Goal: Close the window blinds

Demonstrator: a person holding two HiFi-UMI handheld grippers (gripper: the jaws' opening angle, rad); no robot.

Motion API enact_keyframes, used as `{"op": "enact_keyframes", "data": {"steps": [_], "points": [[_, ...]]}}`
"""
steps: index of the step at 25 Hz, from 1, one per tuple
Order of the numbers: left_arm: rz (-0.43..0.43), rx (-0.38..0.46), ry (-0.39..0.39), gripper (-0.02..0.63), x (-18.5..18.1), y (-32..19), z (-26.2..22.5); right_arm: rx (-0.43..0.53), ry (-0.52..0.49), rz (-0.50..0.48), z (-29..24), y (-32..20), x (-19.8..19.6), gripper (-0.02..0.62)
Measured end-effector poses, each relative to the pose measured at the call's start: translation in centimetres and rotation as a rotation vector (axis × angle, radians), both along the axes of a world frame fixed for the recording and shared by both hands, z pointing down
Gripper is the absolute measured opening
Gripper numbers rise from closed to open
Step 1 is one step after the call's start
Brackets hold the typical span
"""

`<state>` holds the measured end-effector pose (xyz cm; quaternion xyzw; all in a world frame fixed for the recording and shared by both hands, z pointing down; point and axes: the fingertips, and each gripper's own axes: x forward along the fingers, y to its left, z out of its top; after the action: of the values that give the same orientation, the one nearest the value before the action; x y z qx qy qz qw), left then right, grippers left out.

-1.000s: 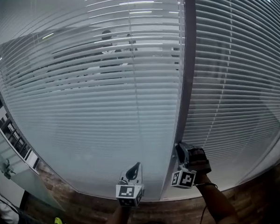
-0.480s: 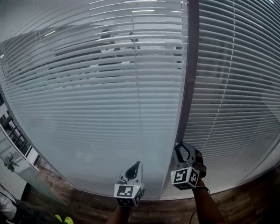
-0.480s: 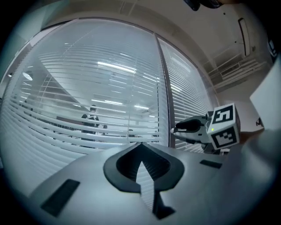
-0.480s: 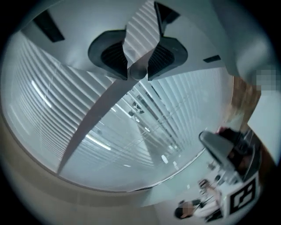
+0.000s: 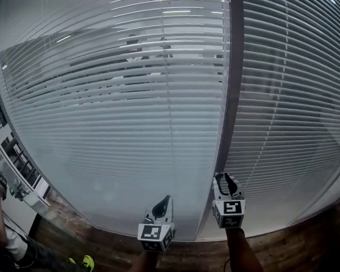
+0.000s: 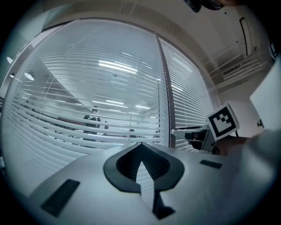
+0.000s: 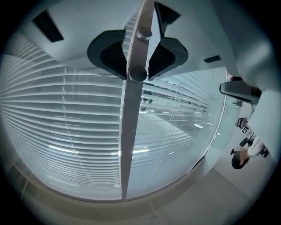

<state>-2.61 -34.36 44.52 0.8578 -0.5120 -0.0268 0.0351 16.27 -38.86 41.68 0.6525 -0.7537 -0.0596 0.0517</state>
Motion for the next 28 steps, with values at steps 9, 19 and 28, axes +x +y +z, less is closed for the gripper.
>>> {"op": "enact_keyframes", "data": {"steps": [9,19,28], "points": [[-0.020,-0.013,-0.015,0.000,-0.6,-0.1,0.3,-0.014,0.056,0.066,1.0,-0.4,0.1,0.129],[-0.018,0.004,-0.017,0.000,-0.6,-0.7,0.4,0.017,0.398,0.084,1.1,-0.6,-0.5,0.124],[-0.015,-0.023,-0.007,0.000,-0.7,-0.7,0.8,0.002,0.959,0.077,1.5,-0.4,-1.0,0.124]]}}
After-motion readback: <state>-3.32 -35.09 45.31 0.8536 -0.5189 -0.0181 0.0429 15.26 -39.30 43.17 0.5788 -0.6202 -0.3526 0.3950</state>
